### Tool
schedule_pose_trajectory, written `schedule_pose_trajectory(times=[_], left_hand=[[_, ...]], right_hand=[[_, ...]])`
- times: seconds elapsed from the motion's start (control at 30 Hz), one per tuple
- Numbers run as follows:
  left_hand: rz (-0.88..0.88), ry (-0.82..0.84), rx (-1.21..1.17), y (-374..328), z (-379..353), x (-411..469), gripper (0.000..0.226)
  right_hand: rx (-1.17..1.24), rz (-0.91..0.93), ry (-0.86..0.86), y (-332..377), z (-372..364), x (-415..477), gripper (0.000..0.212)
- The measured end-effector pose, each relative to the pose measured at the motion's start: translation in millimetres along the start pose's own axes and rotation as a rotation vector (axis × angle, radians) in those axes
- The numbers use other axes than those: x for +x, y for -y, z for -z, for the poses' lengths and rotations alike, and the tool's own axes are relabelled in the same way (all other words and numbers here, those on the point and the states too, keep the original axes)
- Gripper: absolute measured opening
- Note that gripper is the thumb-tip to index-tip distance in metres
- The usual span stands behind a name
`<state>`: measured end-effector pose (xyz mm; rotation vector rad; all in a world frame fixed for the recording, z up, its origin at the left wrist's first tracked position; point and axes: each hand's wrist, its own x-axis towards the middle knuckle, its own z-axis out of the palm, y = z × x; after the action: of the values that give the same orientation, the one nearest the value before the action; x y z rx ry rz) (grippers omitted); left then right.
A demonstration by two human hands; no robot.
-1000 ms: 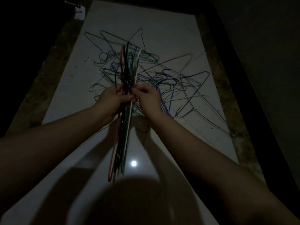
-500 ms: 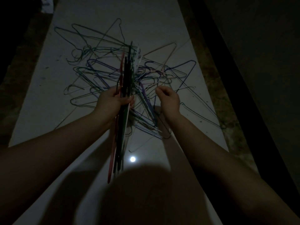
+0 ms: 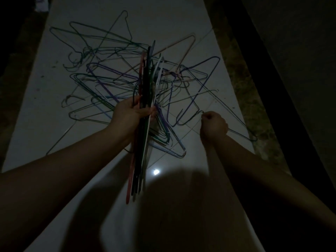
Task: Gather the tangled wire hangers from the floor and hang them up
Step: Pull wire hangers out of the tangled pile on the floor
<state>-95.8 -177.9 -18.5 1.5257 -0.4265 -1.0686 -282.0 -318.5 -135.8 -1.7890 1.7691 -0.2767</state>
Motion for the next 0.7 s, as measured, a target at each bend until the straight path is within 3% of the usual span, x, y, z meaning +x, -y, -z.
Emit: schedule_pose_trajectory(times=[0.13, 0.4, 0.7], left_hand=[[0.002, -0.033, 0.018, -2.3, 0.7, -0.1, 0.024], [-0.004, -0.052, 0.004, -5.8, 7.7, -3.3, 0.024], [-0.007, -0.013, -0.007, -8.0, 14.1, -17.4, 0.024]], right_hand=[[-0.077, -0.008, -0.029, -2.6, -0.7, 3.2, 0.016], [0.168, -0.068, -0.053, -13.7, 4.6, -13.2, 0.026], [0.164, -0.154, -0.076, -11.7, 15.6, -58.5, 0.023]])
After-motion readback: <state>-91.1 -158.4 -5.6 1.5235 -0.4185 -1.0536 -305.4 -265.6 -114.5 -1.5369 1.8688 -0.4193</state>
